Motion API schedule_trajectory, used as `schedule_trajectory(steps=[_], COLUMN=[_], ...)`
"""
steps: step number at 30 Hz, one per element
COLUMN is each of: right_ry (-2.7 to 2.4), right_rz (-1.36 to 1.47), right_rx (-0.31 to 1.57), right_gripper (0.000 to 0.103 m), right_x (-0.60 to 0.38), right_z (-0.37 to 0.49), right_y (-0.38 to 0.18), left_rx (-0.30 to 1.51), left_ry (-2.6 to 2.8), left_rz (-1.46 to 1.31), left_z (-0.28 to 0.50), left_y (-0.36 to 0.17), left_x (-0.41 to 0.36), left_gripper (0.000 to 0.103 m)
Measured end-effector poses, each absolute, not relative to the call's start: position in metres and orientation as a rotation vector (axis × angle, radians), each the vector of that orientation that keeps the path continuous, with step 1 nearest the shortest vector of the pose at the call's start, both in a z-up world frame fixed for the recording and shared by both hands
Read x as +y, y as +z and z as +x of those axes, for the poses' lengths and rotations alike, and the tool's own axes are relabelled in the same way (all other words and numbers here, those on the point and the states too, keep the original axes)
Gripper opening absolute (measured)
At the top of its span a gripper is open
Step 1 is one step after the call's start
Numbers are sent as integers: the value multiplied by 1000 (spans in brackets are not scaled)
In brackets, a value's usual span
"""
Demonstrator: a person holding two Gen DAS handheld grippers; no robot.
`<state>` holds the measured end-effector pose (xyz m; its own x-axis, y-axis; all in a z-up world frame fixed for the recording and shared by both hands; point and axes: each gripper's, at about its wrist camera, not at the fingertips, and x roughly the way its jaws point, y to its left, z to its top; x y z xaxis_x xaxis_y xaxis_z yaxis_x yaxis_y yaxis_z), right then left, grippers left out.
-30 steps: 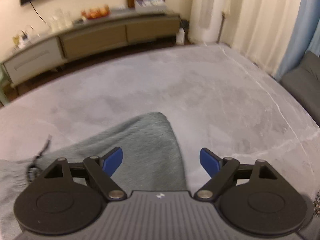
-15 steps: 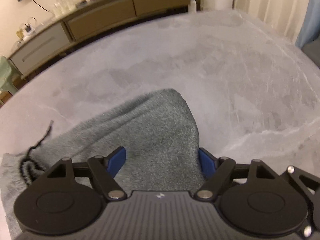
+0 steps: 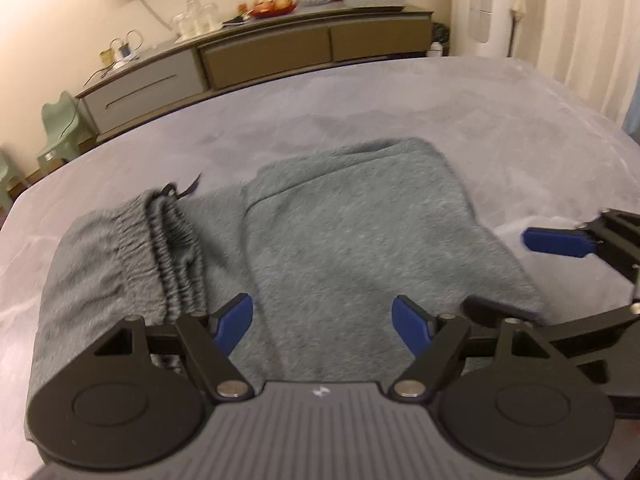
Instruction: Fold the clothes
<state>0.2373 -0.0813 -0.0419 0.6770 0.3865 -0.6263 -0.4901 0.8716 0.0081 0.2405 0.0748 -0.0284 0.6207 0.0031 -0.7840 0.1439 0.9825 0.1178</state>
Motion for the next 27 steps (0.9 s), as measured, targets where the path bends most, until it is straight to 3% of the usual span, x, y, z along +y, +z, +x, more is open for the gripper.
schedule_trajectory(steps=[13,16,18,20,27], right_ry=[464,471,536,588,597], right_rz=[-163,-174,-184,-211,-178], right_rx=[615,540,516,569,692], right_gripper=[75,65,44,31,32], right_x=[-83,-82,-77,-70,-81], right_z=[224,215,211,215,226], right_y=[-30,-22,-21,-31,-45], left_rx=[900,910,920,918,939], left_ry=[-83,-81,-63,-38,-2], left_rz=[176,184,209,215,149], left_z=[216,217,220,222,216], left_y=[-43,-46,-52,-56,-52], left_x=[78,79,79,83,113], left_gripper=[78,78,77,78,77])
